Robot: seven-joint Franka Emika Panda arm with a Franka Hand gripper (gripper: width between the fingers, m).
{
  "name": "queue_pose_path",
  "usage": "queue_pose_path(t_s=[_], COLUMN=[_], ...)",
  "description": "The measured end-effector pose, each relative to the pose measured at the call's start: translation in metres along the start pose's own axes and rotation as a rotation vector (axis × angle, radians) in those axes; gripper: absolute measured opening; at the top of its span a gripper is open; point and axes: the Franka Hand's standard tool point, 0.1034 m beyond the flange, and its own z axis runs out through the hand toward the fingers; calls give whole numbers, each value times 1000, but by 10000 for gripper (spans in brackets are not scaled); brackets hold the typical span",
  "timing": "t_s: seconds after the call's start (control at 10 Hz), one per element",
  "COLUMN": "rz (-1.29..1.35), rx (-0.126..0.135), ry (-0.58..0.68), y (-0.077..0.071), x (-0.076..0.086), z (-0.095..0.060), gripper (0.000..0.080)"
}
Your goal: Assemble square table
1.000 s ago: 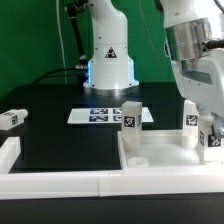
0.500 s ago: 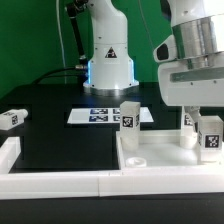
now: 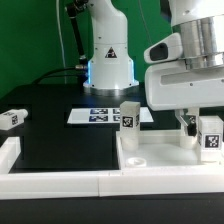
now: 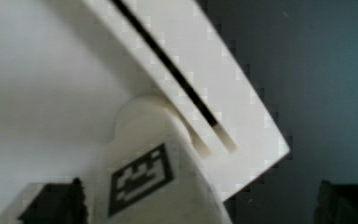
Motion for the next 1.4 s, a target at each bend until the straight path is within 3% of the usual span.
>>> queue_pose_path(t_s=[0.2,0.4,0.5,0.6,1.0,1.1,1.3,1.4], rz=[-47,42,128,189,671,887,1197,1248], rx=[-8,-8,-12,-13,-24,-17,48,60], ry=[-6,-7,-9,-8,-25,-49,-107,-120], y=[1,1,3,4,6,5,7,10], x=[3,3,2,3,4,1,4,5], z=[-1,0,0,1,0,1,1,1], gripper=[621,349,349,292,292,292,292,292])
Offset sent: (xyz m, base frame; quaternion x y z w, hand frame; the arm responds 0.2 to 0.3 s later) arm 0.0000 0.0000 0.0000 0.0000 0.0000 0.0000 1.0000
